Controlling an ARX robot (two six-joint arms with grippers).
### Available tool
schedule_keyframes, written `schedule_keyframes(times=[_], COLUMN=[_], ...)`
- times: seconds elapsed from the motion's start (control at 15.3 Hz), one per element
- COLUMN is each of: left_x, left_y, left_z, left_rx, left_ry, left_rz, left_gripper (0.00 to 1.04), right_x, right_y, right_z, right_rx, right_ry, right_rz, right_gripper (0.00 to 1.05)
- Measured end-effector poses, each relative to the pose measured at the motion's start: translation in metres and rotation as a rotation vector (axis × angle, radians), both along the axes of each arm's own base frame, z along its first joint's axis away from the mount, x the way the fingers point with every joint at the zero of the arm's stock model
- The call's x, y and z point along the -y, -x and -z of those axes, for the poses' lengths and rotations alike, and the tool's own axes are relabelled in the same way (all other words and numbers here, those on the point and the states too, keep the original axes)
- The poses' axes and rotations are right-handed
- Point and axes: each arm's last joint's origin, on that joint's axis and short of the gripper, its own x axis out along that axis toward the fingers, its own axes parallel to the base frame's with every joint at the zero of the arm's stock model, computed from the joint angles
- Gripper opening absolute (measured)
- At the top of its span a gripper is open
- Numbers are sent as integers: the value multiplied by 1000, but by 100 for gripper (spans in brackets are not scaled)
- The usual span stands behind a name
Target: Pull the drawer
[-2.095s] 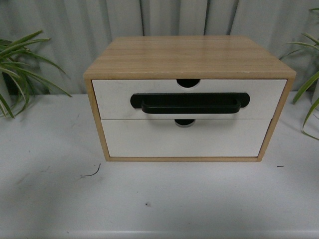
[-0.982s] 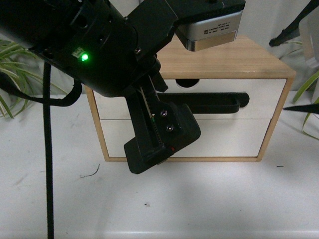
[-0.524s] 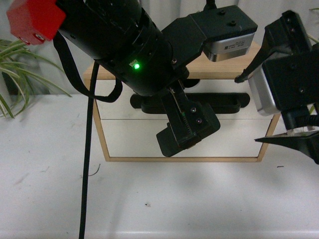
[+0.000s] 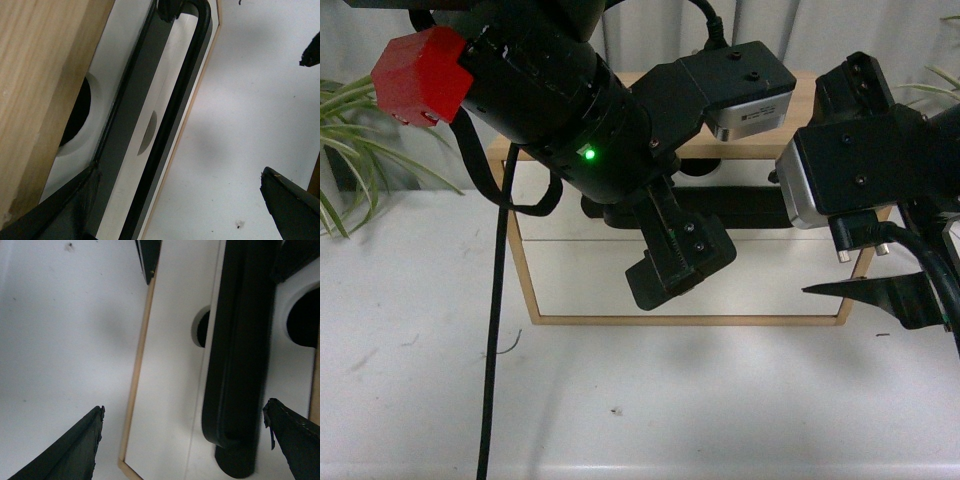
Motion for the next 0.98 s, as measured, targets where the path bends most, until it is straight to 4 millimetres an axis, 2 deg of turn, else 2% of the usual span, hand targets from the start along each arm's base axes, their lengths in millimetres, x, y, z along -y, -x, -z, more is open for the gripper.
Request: schedule_keyframes(times=[0.46,0.65,0.98], left_x=[-1,4,6], left_y=[-3,-5,-5], left_z=[5,24,33], left_rx=[-1,-26,-47], left_ry=[2,-7,-2], left_rz=[-6,-2,1], left_gripper=[98,98,98], right_x=[-10,-15,-19], right_y=[-3,-13,-10], right_z=[12,23,32], right_rx=[-40,-54,-82], right_ry=[-5,-8,-3], right_rz=[14,30,25], right_gripper=[98,98,98])
